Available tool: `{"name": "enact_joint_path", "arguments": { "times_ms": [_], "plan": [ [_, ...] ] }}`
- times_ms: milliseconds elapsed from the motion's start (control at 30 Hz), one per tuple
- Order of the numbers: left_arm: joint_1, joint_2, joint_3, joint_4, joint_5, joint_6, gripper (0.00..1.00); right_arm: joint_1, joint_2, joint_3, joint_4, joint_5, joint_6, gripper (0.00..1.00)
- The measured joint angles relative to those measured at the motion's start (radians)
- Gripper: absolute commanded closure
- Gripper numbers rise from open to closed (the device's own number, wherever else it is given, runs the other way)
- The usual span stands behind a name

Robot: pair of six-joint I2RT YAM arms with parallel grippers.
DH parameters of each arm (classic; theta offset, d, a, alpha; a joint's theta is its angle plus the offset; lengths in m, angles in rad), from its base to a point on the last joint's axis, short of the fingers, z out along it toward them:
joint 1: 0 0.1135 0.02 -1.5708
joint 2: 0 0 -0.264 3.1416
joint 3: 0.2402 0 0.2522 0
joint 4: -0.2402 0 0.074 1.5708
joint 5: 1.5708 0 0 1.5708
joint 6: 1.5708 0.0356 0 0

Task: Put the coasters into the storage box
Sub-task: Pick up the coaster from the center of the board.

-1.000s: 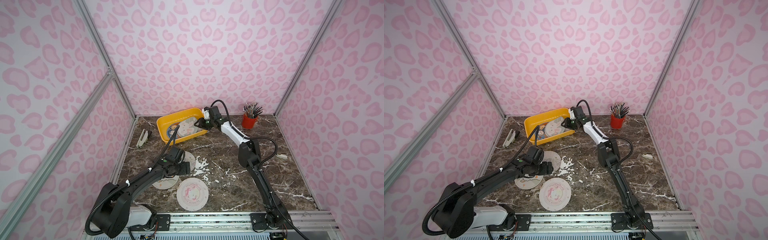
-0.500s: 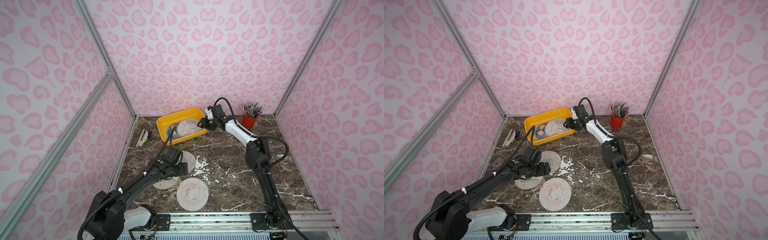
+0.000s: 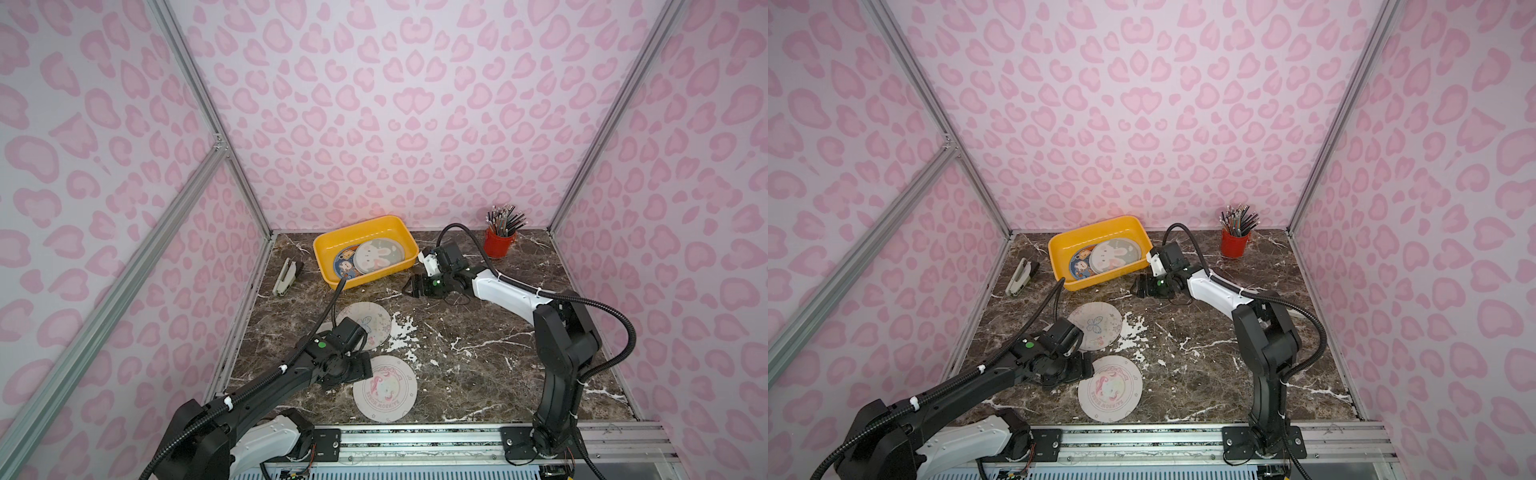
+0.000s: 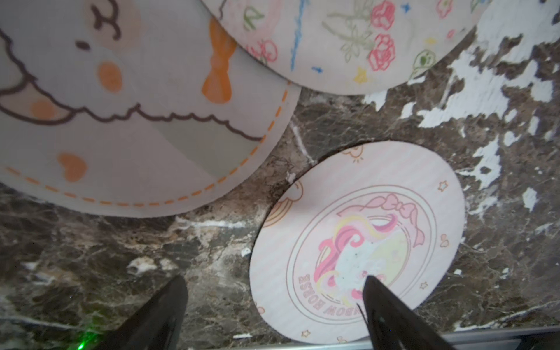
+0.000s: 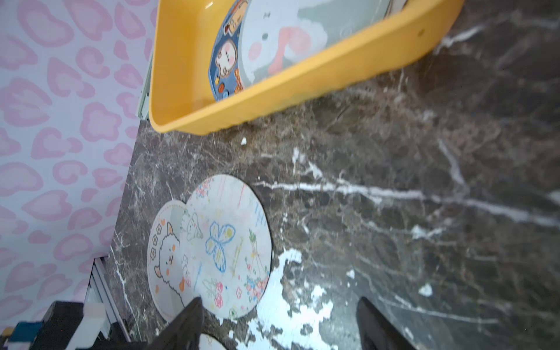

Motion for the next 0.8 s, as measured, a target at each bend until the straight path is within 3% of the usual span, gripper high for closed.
{"name": "enact_joint_path", "arguments": {
  "times_ms": [267, 500, 800],
  "plan": [
    [-0.018, -0.013, -0.058, 0.026, 0.023, -0.048, 0.13, 0.14, -0.169, -0.306, 0.037, -0.002, 0.024, 0.18],
    [-0.032, 0.016, -0.077, 0.084, 0.039, -0.053, 0.19, 0.243, -0.237, -0.398, 0.031, 0.013, 0.06, 0.18],
    [-0.107, 0.043, -0.095, 0.135, 0.033, -0.095, 0.23, 0.288, -0.272, -0.462, 0.024, 0.027, 0.093, 0.18]
  ]
}}
